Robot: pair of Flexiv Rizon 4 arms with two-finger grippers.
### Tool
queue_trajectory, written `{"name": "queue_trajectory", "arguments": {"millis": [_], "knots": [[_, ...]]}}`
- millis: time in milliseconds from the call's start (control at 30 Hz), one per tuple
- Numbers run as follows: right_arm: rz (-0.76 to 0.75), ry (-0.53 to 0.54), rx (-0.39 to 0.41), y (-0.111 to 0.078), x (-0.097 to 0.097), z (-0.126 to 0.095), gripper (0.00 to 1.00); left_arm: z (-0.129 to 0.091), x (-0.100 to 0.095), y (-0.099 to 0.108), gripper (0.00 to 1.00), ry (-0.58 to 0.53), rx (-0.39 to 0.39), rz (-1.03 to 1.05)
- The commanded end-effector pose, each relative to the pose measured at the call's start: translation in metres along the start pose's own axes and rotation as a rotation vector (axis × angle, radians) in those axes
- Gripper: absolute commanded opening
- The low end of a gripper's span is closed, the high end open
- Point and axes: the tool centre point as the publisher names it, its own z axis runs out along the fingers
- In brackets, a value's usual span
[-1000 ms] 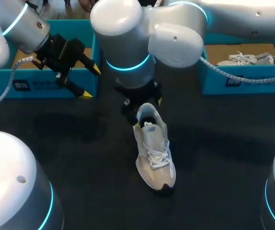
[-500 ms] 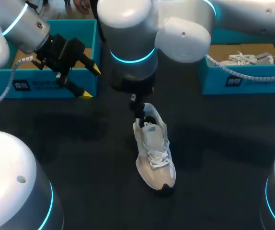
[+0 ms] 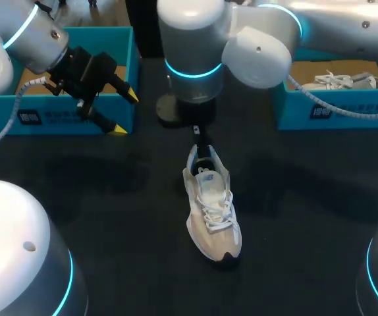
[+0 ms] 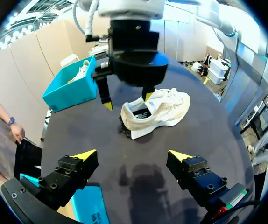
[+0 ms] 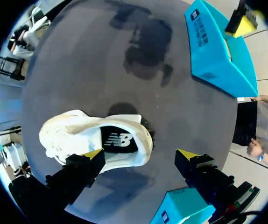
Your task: Take the shoe out of the shoebox, open the shoe tongue, remove and reinsert the insole, then place the shoe into the shoebox
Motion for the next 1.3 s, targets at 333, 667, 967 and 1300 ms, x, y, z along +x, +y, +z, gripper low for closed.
{"name": "queue_trajectory", "arguments": {"millis": [333,667,967,1300], "knots": [[0.036,0.021,0.033,0.006,-0.013,0.047,1.00,-0.001,0.001,0.000,1.00,-0.001,-0.005,0.000],[0.022,0.045,0.080,0.007,-0.015,0.066,0.96,-0.001,0.001,0.000,1.00,-0.001,-0.005,0.000],[0.027,0.060,0.088,-0.002,-0.011,0.069,0.85,-0.001,0.001,0.000,1.00,-0.001,-0.005,0.000],[0.037,0.064,0.080,-0.009,-0.012,0.069,0.71,-0.001,0.001,0.000,1.00,-0.001,-0.005,0.000]]}}
